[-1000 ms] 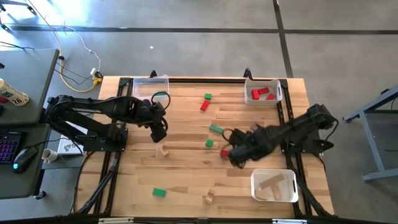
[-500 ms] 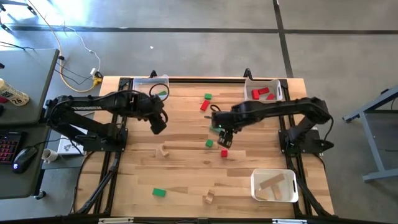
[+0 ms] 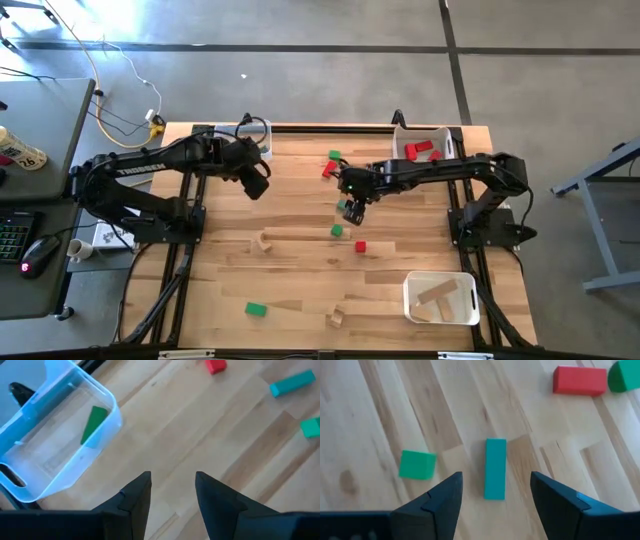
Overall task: Sort & place blocks by color
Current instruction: Put the green block into the transparent bin
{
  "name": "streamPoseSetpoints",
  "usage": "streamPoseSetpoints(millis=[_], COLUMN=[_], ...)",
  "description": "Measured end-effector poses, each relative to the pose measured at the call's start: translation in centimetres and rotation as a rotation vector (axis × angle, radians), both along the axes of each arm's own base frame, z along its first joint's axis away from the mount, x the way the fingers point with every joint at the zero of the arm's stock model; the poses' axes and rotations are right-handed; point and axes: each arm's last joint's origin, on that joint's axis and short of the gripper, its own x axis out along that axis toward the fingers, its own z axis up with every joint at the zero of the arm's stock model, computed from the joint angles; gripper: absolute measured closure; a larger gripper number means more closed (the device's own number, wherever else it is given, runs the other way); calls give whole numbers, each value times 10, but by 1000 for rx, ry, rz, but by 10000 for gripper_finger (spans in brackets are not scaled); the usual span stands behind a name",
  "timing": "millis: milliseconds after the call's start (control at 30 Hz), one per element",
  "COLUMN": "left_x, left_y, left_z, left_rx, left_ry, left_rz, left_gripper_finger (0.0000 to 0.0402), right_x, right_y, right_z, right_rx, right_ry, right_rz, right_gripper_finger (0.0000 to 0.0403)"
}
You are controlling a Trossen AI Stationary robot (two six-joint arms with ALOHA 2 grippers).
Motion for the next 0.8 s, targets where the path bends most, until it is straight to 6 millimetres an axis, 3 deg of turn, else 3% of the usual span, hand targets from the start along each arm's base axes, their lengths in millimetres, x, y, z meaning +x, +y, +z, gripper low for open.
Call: streamPoseSetpoints(millis=[433,800], left_x=[-6,-8], left_y=[21,31], left_z=[2,3], left_rx=[15,33], left_ry=[-41,-76], left_rz=[105,146], left_gripper_finger=[261,261], right_x=[-13,-27], right_y=[0,-4], right_z=[-56,-86], right_rx=[-18,-23], right_ry=[-92,-127], right_rz=[45,21], right_gripper_finger=[182,182])
